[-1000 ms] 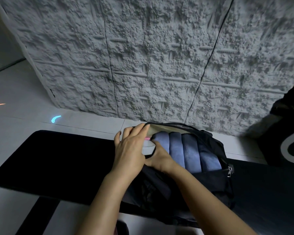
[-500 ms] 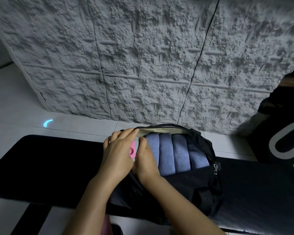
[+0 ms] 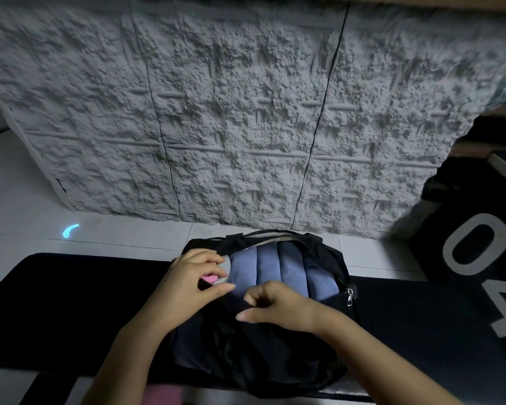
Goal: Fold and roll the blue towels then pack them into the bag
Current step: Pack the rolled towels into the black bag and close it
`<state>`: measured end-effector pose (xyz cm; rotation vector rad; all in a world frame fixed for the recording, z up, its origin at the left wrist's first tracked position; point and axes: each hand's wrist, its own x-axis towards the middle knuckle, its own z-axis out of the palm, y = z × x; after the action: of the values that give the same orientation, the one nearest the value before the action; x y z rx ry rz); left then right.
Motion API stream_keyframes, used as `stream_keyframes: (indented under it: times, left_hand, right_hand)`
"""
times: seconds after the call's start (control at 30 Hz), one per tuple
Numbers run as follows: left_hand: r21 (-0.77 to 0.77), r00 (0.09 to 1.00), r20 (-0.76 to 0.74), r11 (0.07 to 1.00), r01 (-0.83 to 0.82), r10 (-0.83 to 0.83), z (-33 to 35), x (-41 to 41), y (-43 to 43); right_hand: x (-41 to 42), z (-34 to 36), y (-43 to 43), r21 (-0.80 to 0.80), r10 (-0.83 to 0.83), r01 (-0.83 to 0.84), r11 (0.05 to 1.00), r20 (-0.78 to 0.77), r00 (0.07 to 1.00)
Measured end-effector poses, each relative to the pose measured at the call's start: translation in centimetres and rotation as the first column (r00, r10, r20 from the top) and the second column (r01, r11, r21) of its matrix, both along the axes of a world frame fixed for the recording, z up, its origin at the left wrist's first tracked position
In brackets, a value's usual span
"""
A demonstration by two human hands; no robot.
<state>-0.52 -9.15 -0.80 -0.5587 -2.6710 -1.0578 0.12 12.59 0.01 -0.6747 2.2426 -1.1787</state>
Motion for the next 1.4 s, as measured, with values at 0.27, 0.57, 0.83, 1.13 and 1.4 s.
stream_keyframes:
  times: [0.27, 0.57, 0.83, 1.13, 1.4]
  left_hand:
    - [-0.006, 0.993, 0.108, 0.999, -0.039, 0.039, 0.9, -1.2, -0.1]
    - [-0.243, 0.966, 0.243, 0.97, -0.026, 0.087, 2.1, -3.0, -0.5]
    - [0.008, 0.94, 0.335, 0.997, -0.073, 0.066, 2.2, -3.3, -0.3]
    - [-0.059, 0.953, 0.207, 0.975, -0.215, 0.223, 2.5, -2.7, -0.5]
    - [-0.262, 0.976, 0.055, 0.946, -0.19, 0.211, 4.4, -2.1, 5.8]
  right_hand:
    - [-1.2, 1.4, 3.5, 0.202, -0.148, 0.206, 0.957, -0.269, 0.952]
    - [-1.8, 0.6, 19.0, 0.717, 0.32, 0.097, 0.69, -0.423, 0.848]
    - [-4.2, -2.3, 19.9, 0.369, -0.262, 0.282, 0.886, -0.104, 0.96]
    - [-2.8, -1.7, 18.0, 0.026, -0.663, 0.669, 0.743, -0.108, 0.74]
    - [-0.5, -2.8, 19.5, -0.267, -0.559, 0.861, 0.434, 0.669, 0.489]
